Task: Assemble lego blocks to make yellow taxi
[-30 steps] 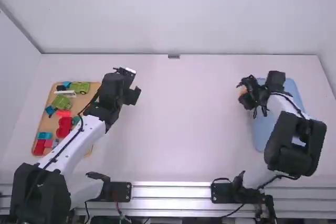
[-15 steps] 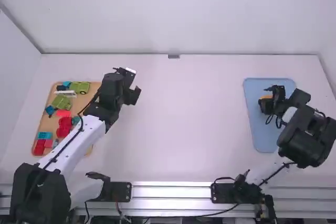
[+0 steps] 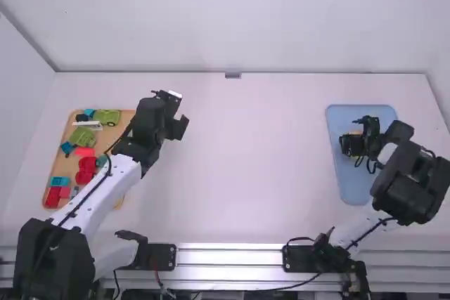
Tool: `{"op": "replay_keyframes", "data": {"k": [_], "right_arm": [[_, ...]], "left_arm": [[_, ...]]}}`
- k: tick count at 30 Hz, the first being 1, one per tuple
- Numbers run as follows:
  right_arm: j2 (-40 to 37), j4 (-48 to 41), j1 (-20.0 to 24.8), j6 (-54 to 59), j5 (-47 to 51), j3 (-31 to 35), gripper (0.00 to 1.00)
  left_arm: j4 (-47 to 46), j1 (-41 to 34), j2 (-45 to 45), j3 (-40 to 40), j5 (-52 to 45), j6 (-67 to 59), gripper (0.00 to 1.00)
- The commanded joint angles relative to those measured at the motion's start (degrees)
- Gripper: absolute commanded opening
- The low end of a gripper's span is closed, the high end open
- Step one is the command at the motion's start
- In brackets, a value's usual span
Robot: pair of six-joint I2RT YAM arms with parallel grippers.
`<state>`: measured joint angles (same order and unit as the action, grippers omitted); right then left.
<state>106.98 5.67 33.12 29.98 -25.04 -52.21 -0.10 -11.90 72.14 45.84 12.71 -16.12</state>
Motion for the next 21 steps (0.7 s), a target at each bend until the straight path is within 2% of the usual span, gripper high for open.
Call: {"op": "replay_keyframes", "data": {"k": [1,4,6,10,12,13,17,20,21], "right_arm": [[-6.84,-1.14,-1.14,-0.28,2.05,-0.31,0.98],[-13.31,-4.9,-2.62,-0.26,6.01,-0.33,0.98],[-20.68,-8.5,-5.33,-0.22,9.25,-0.33,0.98],[-29.64,-11.61,-9.97,-0.24,10.49,-0.33,0.98],[-34.64,-13.68,-13.14,-0.22,10.56,-0.31,0.98],[-38.38,-15.23,-16.15,-0.2,10.1,-0.31,0.98],[-44.61,-16.87,-23.93,-0.22,9.7,-0.31,0.98],[-47.93,-16.87,-30.36,-0.22,9.73,-0.26,0.98],[-49.22,-16.81,-33.88,-0.22,10.14,-0.26,0.98]], "left_arm": [[0.76,0.22,-1.01,-0.15,0.24,0.04,0.99],[3.21,0.22,-1.01,-0.15,0.24,0.2,0.99],[7.28,-0.22,-1.18,-0.15,0.26,0.24,0.99],[9.42,-1.22,-2.82,0.44,0.42,4.04,0.99],[8.09,-1.25,-3.89,1.66,0.31,6.91,0.99],[5.7,-1.18,-4.66,2.99,0.22,8.59,0.99],[-2.19,-1.14,-6.67,6.97,0.22,12.55,0.99],[-7.67,-1.38,-7.74,9.86,0.11,11.06,0.99],[-9.99,-1.38,-8.52,10.93,0.22,8.92,0.99]]}}
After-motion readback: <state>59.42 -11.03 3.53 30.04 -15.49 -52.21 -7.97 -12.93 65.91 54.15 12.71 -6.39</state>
